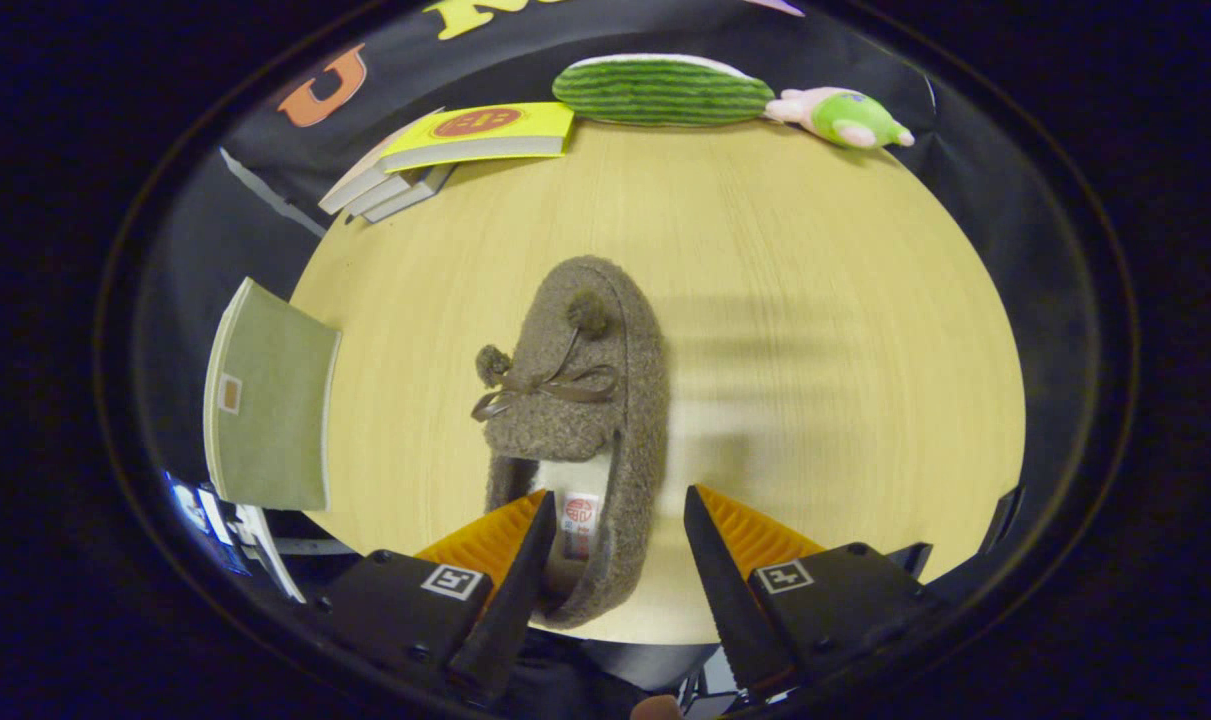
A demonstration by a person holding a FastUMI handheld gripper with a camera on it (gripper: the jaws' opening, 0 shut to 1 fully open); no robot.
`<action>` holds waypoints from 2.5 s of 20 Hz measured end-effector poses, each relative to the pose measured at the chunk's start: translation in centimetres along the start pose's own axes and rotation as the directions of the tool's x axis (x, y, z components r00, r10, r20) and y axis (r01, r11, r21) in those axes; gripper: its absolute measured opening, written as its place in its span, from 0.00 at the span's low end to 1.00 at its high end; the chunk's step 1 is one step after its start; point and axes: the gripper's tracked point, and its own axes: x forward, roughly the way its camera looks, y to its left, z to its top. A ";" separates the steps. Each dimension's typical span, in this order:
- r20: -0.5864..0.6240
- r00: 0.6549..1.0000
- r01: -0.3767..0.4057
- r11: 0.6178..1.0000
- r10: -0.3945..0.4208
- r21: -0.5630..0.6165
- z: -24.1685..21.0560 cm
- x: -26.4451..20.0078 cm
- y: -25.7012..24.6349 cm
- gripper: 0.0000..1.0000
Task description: Open the storage box then place both shoes into the box .Put the left shoe in first, then the right shoe, with the right side of both shoes facing outward in a uniform manner.
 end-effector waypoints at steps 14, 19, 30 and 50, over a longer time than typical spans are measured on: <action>0.068 0.985 -0.173 0.945 0.160 0.278 -0.1 -2.8 5.0 0.07; 0.152 0.971 -0.217 0.950 0.186 0.226 1.6 -9.1 14.6 0.06; 0.203 0.959 -0.202 0.979 0.199 -0.004 2.7 -12.2 38.9 0.06; 0.205 0.964 -0.184 0.981 0.169 0.056 0.5 -5.0 44.1 0.39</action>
